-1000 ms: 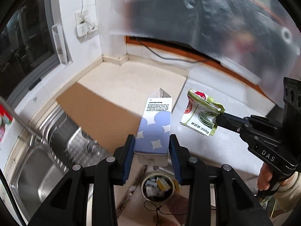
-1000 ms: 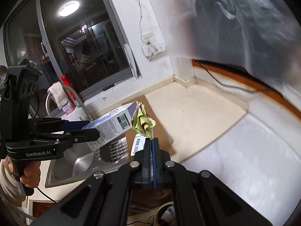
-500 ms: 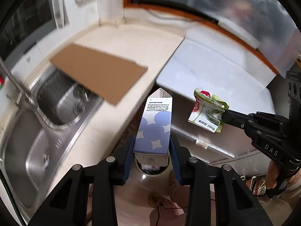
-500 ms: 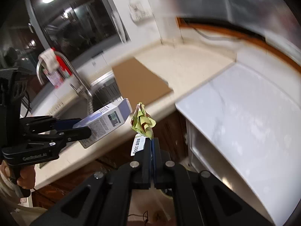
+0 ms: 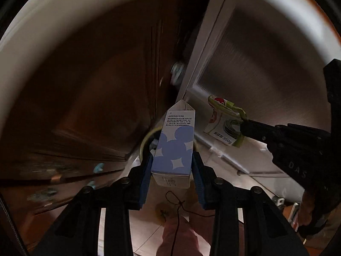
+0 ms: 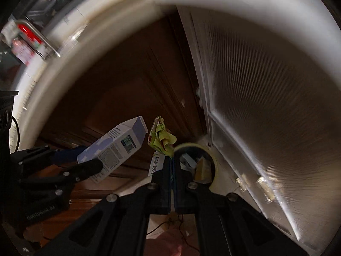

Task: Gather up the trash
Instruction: 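Carry the carton and pouch down toward the floor bin, then open both grippers over the bin to drop carton and pouch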

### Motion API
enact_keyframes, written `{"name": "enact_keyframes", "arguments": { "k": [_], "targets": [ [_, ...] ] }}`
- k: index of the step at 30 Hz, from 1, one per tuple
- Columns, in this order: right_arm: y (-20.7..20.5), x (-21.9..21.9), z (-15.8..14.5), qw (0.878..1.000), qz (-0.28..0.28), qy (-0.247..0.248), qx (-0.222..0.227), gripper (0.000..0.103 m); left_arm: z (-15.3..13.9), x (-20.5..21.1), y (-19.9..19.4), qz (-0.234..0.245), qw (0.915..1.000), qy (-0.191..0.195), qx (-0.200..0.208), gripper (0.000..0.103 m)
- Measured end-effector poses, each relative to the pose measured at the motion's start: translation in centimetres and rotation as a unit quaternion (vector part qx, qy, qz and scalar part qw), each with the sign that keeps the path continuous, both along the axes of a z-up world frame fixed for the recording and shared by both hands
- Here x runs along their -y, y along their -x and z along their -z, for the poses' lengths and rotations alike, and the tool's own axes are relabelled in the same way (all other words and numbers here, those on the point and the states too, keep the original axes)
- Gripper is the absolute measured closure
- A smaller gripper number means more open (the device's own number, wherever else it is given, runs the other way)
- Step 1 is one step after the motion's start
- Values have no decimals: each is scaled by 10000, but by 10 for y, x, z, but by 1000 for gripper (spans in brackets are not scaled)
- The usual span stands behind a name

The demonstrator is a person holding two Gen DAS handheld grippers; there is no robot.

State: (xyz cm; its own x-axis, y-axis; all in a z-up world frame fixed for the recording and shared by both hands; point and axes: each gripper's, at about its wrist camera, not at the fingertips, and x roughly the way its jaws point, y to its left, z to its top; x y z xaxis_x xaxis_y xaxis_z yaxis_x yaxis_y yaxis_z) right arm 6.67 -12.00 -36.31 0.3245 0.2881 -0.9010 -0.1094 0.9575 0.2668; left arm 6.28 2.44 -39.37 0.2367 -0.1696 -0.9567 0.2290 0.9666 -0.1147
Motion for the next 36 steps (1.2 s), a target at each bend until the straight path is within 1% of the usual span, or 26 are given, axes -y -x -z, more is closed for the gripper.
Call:
{"name": "enact_keyframes", "arguments": {
  "k": [1, 2, 3, 4, 6, 7, 8, 9, 10, 13, 14, 16, 18, 20, 22, 24, 28, 29, 33, 36],
  "targets": [
    [-4, 0, 26, 10000, -11, 31, -81, 102, 16, 0, -2, -24, 10000, -32, -26, 68],
    [-7, -1, 49, 9998, -15, 69, -165, 102, 44, 2, -6, -61, 9999, -92, -83, 68],
    [-9, -1, 65, 9997, -36, 94, -216, 102, 70, 2, -10, -101, 9997, -135, -153, 68],
    [-13, -3, 86, 9995, -65, 139, -265, 102, 91, 3, -13, -119, 9996, -171, -193, 68],
    [-21, -5, 130, 9991, -140, 185, -359, 102, 129, 4, -17, -151, 9994, -227, -233, 68],
    [-23, -6, 143, 9990, -159, 189, -375, 102, 145, 4, -17, -140, 9993, -227, -248, 68],
    [-27, -8, 165, 9987, -202, 219, -422, 102, 157, 5, -18, -138, 9993, -243, -265, 67],
    [-30, -10, 177, 9984, -224, 243, -458, 101, 169, 5, -19, -138, 9992, -258, -285, 67],
    [-34, -11, 195, 9981, -217, 253, -526, 99, 185, 5, -19, -123, 9991, -230, -338, 67],
    [-45, -11, 226, 9971, -134, 309, -684, 97, 208, 2, -22, -129, 9987, -299, -393, 66],
    [-47, -11, 238, 9964, -123, 334, -773, 97, 214, 1, -25, -132, 9984, -330, -444, 62],
    [-48, -11, 248, 9960, -133, 385, -798, 97, 225, -1, -27, -162, 9977, -328, -579, 55],
    [-48, -10, 250, 9961, -124, 375, -790, 96, 230, -6, -25, -206, 9972, -360, -622, 55],
    [-44, -8, 249, 9961, -119, 398, -784, 93, 232, -9, -28, -218, 9968, -391, -669, 54],
    [-37, -6, 244, 9964, -111, 394, -744, 88, 232, -6, -27, -214, 9966, -403, -688, 54],
    [-38, -6, 242, 9965, -97, 395, -733, 85, 229, -4, -29, -196, 9965, -435, -681, 54],
    [-32, -6, 228, 9965, -44, 384, -739, 85, 214, -7, -24, -166, 9971, -408, -624, 54],
    [-30, -6, 222, 9966, -20, 380, -730, 85, 216, -7, -29, -163, 9972, -397, -614, 54],
    [-26, -5, 201, 9969, 53, 381, -693, 85, 192, -6, -27, -112, 9980, -363, -512, 54],
    [-21, -4, 180, 9971, 155, 319, -668, 85, 166, -8, -24, -112, 9986, -306, -407, 53]
  ]
}}
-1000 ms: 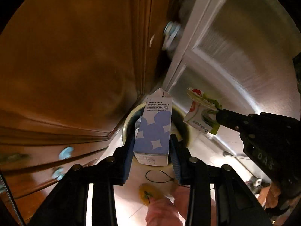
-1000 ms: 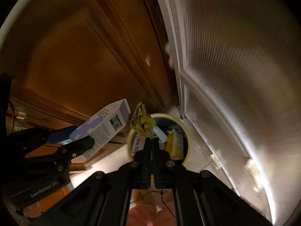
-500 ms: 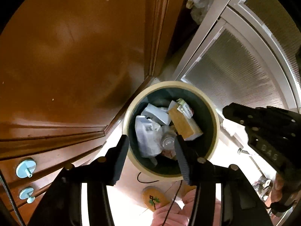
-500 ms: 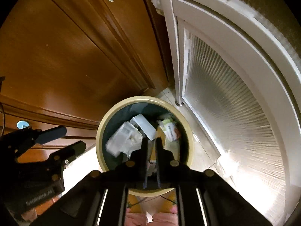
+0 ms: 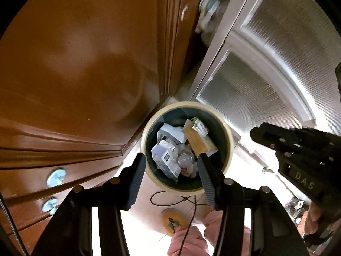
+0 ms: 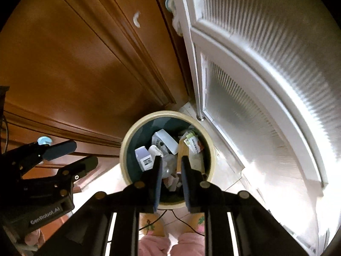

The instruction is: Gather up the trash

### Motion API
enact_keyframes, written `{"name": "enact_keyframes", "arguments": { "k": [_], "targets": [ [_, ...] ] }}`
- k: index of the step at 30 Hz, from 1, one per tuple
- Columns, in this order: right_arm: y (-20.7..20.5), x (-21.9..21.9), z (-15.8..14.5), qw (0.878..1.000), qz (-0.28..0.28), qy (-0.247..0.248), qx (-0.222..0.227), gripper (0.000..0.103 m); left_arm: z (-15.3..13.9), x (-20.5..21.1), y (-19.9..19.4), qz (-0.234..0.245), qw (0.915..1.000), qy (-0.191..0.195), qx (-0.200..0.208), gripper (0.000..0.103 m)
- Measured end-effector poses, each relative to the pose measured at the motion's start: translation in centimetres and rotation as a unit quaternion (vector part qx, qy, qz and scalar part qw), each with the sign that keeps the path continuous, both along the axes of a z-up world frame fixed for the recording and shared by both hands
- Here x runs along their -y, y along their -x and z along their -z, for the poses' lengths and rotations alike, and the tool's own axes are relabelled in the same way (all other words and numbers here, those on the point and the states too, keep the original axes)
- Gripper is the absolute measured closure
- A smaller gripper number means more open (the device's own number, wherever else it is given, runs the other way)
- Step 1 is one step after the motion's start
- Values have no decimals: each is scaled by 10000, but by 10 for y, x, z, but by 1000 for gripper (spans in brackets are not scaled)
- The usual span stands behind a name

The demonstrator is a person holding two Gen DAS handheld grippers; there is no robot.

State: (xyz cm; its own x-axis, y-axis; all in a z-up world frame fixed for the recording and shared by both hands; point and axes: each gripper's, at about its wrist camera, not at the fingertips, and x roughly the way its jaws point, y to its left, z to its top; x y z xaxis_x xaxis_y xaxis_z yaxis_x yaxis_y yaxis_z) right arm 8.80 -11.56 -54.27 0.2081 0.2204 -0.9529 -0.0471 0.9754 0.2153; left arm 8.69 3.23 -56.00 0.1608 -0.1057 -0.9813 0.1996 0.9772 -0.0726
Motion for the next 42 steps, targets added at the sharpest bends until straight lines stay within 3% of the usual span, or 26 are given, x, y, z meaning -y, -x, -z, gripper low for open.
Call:
{"name": "enact_keyframes", "arguments": {
  "k": [4, 9, 15, 17, 25, 31, 42],
  "targets": [
    [6, -2, -27, 10000, 72, -51, 34, 85, -40, -6, 2, -162, 9998, 143, 51, 47],
    [19, -5, -82, 9997, 79, -120, 181, 85, -104, -7, 12, -209, 9993, 171, 251, 44],
    [35, -2, -159, 9982, 187, -169, 542, 67, -184, -2, 26, -80, 9982, 135, 575, 41],
    [42, -1, -190, 9976, 203, -177, 641, 67, -208, -1, 30, -76, 9979, 113, 635, 35],
    [66, -1, -287, 9943, 132, -181, 1039, 64, -308, -1, 46, -95, 9946, 197, 1018, 35],
    [80, -1, -351, 9891, 137, -152, 1458, 52, -375, 1, 59, -76, 9889, 256, 1464, 35],
    [91, 2, -448, 9747, 334, 45, 2210, 48, -470, 1, 69, -380, 9737, 130, 2244, 35]
  ]
}}
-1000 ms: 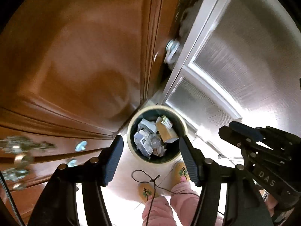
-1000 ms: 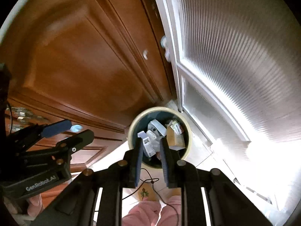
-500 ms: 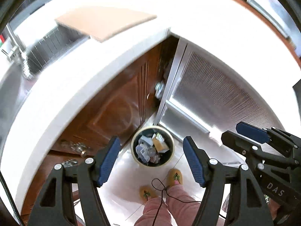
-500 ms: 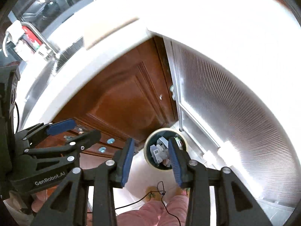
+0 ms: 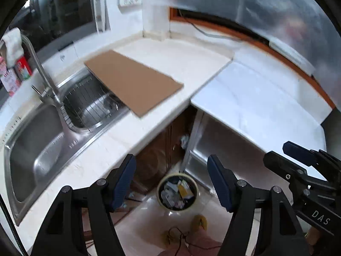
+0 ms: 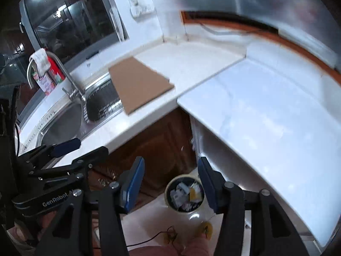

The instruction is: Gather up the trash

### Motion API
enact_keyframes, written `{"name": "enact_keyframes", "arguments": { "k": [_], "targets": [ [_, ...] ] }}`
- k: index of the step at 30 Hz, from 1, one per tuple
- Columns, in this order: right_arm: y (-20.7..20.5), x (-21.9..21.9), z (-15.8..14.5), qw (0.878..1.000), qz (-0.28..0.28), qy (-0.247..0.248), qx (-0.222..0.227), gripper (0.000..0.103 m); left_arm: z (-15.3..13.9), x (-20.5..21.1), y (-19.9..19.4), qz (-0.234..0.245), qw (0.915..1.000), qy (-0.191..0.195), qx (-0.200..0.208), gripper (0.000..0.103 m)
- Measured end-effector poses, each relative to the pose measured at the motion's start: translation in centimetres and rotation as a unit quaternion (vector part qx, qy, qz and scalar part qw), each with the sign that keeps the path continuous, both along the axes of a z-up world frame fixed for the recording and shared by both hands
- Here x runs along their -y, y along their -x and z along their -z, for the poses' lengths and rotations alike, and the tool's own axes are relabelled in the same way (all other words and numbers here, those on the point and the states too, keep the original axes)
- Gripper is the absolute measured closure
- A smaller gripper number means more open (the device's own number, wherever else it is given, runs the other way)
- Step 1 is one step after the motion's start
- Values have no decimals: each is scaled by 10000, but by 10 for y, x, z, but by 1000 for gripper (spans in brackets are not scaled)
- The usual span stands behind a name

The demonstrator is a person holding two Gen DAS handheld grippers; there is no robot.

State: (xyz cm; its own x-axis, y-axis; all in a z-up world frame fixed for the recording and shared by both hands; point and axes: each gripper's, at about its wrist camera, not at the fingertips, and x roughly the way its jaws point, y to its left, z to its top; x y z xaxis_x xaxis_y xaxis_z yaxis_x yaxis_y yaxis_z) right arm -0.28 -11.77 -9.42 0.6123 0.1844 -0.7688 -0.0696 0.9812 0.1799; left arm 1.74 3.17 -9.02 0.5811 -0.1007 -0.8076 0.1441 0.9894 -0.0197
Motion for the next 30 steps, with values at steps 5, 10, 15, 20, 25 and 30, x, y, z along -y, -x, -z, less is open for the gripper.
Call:
{"name": "enact_keyframes", "arguments": {
  "k": [5, 10, 15, 20, 25, 30],
  "targets": [
    [0, 4, -38, 9995, 148, 102, 244, 48, -33, 7, -3, -34, 9996, -58, 258, 35],
    [-2, 9, -62, 9989, 296, 144, 321, 47, -56, 14, -4, -60, 9991, -77, 403, 35],
    [-3, 9, -81, 9985, 324, 110, 438, 43, -74, 19, -6, -169, 9981, -118, 572, 35],
    [-5, 7, -91, 9970, 307, 250, 660, 38, -86, 20, -6, -302, 9972, -134, 666, 34],
    [-8, 5, -93, 9963, 310, 354, 726, 38, -89, 25, -6, -406, 9958, -281, 773, 34],
    [-11, 5, -91, 9963, 299, 368, 710, 38, -90, 26, -6, -485, 9952, -358, 772, 34]
  ]
}}
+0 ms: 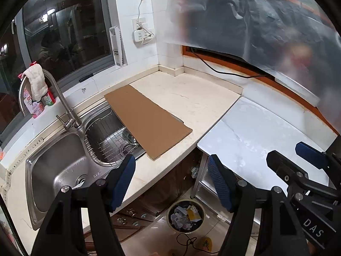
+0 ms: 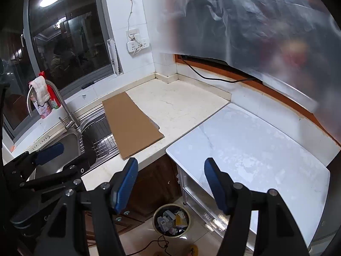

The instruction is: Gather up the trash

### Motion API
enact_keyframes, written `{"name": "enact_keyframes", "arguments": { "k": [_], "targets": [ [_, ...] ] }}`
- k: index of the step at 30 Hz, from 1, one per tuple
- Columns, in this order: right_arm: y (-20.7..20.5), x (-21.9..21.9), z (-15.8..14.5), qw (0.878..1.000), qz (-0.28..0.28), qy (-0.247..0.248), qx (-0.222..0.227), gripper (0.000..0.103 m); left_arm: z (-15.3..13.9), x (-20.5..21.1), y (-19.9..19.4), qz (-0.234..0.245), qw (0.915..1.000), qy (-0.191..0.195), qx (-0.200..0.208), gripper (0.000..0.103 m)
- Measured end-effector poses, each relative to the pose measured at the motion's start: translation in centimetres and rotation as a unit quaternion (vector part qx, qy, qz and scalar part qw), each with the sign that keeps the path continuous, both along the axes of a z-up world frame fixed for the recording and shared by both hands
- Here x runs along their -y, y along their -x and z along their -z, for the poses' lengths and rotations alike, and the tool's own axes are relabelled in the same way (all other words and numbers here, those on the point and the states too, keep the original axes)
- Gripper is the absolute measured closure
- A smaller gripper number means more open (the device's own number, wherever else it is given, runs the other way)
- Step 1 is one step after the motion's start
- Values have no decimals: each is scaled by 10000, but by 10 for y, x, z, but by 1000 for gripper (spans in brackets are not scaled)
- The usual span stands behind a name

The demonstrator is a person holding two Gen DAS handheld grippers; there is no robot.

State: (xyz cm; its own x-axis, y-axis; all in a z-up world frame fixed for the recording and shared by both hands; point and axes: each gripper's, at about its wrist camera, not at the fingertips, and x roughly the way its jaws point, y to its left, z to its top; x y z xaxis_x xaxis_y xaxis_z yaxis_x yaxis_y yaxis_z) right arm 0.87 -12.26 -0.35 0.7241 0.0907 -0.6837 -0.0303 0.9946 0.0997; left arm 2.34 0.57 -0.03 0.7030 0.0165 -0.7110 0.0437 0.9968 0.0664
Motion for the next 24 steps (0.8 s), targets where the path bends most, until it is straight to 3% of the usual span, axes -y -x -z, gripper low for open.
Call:
{"name": "enact_keyframes", "arguments": {
  "k": [24],
  "targets": [
    [-8, -2, 1, 9998, -164, 54, 96, 37, -2, -3, -4, -298, 9995, 55, 4, 34]
  ]
}}
